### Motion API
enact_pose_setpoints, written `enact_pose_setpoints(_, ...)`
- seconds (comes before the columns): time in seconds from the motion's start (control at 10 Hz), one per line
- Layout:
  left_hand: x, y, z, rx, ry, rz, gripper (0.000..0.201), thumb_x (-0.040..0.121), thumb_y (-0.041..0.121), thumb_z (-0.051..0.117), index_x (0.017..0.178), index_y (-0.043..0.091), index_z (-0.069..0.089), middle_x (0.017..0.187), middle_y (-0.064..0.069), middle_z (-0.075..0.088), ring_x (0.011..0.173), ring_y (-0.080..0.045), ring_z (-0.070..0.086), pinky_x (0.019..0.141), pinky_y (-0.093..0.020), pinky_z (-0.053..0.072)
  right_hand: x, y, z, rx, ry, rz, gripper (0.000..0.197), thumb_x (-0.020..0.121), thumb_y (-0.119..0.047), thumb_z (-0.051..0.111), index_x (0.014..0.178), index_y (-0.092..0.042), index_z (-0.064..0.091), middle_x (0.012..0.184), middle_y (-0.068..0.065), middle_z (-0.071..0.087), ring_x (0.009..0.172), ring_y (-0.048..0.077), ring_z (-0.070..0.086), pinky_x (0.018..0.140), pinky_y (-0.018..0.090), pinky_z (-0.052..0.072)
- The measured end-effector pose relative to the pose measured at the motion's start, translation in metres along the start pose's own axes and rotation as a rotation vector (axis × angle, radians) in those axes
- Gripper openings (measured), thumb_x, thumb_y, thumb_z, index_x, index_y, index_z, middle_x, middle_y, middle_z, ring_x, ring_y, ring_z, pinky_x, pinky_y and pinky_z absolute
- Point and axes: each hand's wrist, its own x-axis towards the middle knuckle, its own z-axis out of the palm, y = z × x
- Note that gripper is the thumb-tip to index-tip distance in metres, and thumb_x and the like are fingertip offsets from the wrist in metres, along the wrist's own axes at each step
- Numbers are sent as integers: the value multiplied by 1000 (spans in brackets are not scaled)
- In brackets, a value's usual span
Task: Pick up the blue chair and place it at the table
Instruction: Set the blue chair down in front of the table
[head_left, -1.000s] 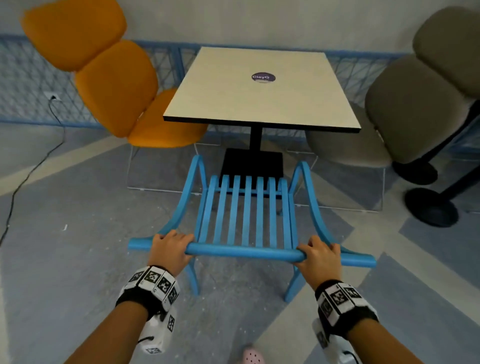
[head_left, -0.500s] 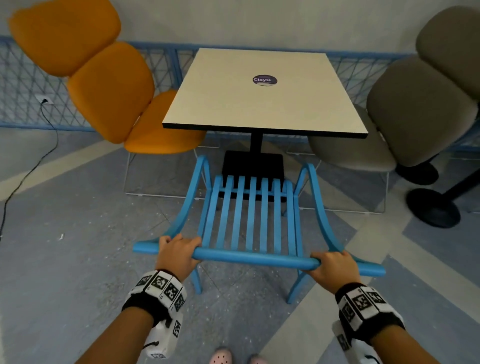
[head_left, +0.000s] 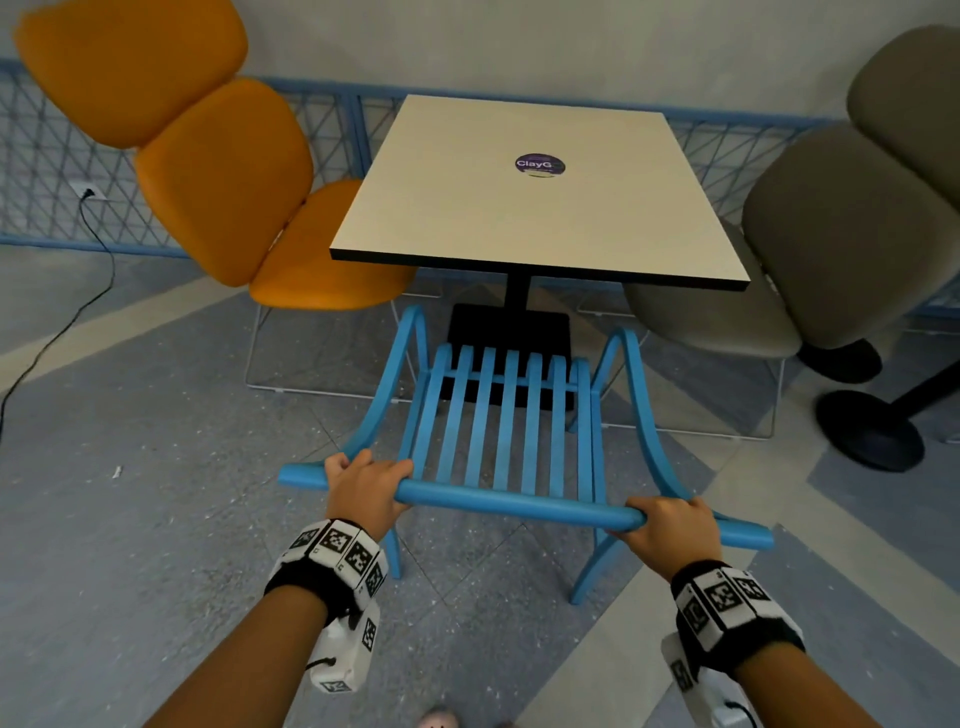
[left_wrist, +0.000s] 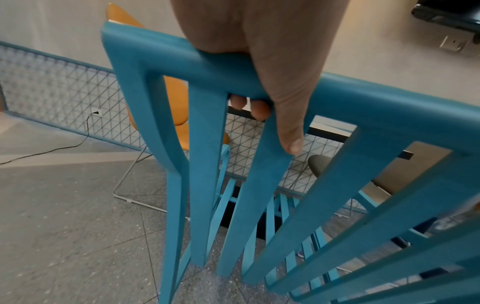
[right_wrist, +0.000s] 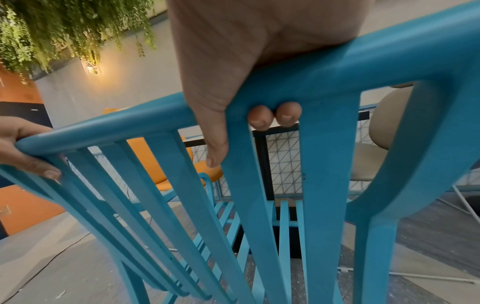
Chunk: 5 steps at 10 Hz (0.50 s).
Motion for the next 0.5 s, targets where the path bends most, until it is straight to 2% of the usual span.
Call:
enact_pose_setpoints(0.1,5,1,1,-82,-3,-49,37,46,23,89,56,21,53,47,2,66,56,-25,58,68,-38,26,6,0,-4,-58,-44,31,22,81,-51,55,80,-30,63,68,-9,56,78,19,62,73,29,25)
enact_pose_setpoints(0.2,6,2,2,-118,-8,-84,34,55,23,86,58,20,52,55,-3,69,64,-28,58,68,-36,21,9,1,-4,-74,-62,33,24,81,-51,53,83,-30,64,71,-10,57,79,18,61,76,31,25)
enact_pose_setpoints(0.3,5,4,0,-130,1,-77,29,59,25,83,63,17,56,62,-5,70,69,-29,59,70,-37,24,7,3,0,-64,-47,31,21,80,-51,55,83,-32,63,73,-7,63,73,17,57,75,30,22)
enact_pose_setpoints(0.4,4,9,-7,-106,-5,-72,24,68,31,77,80,18,62,79,-1,69,81,-27,61,83,-44,38,5,3,1,-5,56,7,24,73,-42,69,89,-24,68,80,-1,72,79,22,64,76,34,33)
enact_pose_setpoints(0.5,-20,9,-8,-84,99,8,55,48,39,87,94,24,61,86,6,70,81,-18,68,84,-47,53,-19,7,1,-14,249,-64,43,54,-31,85,91,-17,68,76,5,68,70,27,66,69,40,53)
